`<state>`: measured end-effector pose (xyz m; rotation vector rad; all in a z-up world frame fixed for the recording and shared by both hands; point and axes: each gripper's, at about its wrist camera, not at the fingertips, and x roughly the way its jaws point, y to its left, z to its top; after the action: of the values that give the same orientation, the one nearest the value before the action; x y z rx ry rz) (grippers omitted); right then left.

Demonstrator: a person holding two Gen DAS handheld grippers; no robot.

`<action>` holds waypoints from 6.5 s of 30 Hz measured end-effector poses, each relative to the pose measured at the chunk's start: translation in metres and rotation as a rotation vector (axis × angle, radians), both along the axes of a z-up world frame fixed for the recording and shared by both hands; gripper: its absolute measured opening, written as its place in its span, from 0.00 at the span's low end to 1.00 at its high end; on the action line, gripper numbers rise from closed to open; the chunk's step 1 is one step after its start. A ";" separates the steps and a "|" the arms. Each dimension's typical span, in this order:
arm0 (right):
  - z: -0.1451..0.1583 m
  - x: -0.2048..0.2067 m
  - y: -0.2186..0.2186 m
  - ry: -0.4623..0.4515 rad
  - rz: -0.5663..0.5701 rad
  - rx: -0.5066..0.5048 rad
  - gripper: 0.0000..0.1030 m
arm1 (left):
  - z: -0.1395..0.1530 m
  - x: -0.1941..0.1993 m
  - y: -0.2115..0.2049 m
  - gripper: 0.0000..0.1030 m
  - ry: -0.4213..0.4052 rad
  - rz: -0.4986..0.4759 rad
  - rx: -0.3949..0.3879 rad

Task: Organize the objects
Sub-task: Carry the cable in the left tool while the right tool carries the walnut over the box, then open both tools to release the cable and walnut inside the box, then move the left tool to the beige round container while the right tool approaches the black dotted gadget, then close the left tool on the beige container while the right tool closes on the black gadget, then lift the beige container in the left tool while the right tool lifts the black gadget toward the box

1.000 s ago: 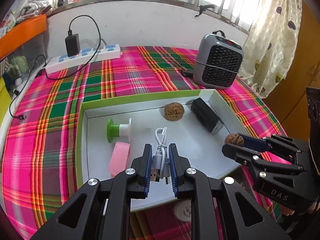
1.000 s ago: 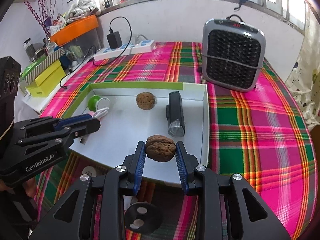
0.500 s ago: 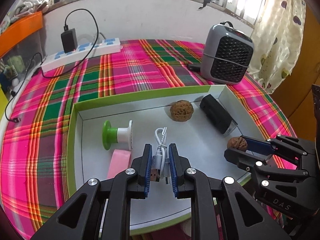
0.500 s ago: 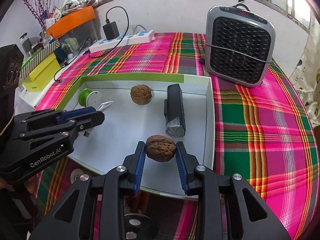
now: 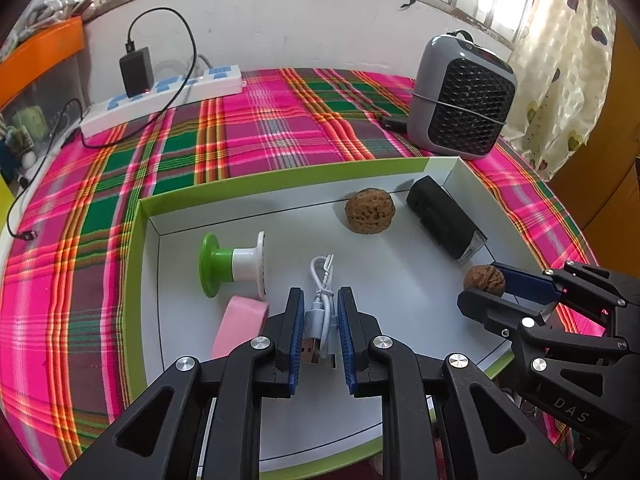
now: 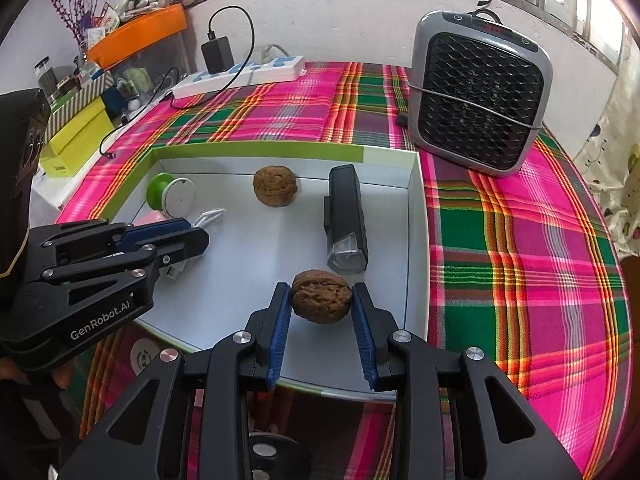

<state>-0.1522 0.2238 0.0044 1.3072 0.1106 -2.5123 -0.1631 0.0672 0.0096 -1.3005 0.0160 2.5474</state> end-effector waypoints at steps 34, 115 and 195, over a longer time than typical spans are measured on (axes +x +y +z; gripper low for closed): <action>0.003 0.005 0.005 -0.003 -0.046 -0.041 0.36 | 0.001 0.005 -0.001 0.30 -0.006 0.004 0.022; -0.011 0.089 0.016 0.079 -0.068 0.038 0.50 | 0.000 0.096 -0.007 0.37 -0.005 -0.029 0.077; -0.002 0.098 0.029 0.132 -0.068 -0.026 0.24 | 0.000 0.096 0.008 0.25 0.049 0.078 -0.012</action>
<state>-0.0538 0.2531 0.0023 1.1535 0.0638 -2.6470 -0.0671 0.0755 0.0094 -1.2669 -0.0092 2.6480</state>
